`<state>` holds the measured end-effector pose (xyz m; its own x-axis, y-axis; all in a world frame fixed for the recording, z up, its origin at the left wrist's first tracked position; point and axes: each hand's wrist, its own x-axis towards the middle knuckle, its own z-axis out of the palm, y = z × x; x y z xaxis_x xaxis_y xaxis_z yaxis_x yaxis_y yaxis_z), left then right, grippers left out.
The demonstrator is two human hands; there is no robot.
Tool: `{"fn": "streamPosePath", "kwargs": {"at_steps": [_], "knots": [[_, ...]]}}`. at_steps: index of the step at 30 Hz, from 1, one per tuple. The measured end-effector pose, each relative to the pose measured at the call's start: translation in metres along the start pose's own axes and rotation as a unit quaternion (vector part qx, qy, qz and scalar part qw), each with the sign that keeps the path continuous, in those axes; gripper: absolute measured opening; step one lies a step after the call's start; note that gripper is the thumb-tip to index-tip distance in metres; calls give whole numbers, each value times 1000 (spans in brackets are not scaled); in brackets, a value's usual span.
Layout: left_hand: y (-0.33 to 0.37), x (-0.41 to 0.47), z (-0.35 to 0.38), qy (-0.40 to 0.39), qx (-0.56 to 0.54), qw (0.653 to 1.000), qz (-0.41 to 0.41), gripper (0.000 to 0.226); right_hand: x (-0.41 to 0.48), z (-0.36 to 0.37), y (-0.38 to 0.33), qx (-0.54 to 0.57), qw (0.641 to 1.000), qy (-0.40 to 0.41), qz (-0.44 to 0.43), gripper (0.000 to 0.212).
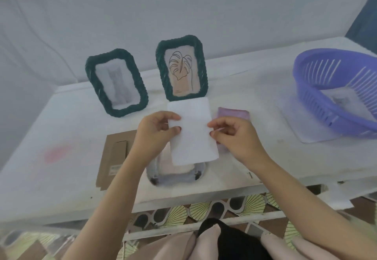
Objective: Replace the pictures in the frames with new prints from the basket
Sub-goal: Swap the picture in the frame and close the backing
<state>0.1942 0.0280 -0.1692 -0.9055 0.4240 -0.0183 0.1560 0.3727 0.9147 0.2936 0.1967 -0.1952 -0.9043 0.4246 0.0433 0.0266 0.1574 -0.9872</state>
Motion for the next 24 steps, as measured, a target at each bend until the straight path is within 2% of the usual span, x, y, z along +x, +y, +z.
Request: {"fn": "streamPosePath", "kwargs": {"at_steps": [2,10,19,24], "knots": [[-13,-2,-13,12,58,998,-10,19,1,14,5,-37,999,-10,10,23],[-50,-3,-40,-5,106,994,-36,16,1,55,13,-176,984,-14,19,16],[-65,2,-42,-28,125,992,-5,20,-2,64,14,-251,968,-15,3,14],[-69,2,-41,-31,174,983,55,23,-3,64,15,-280,960,-17,-14,18]]}}
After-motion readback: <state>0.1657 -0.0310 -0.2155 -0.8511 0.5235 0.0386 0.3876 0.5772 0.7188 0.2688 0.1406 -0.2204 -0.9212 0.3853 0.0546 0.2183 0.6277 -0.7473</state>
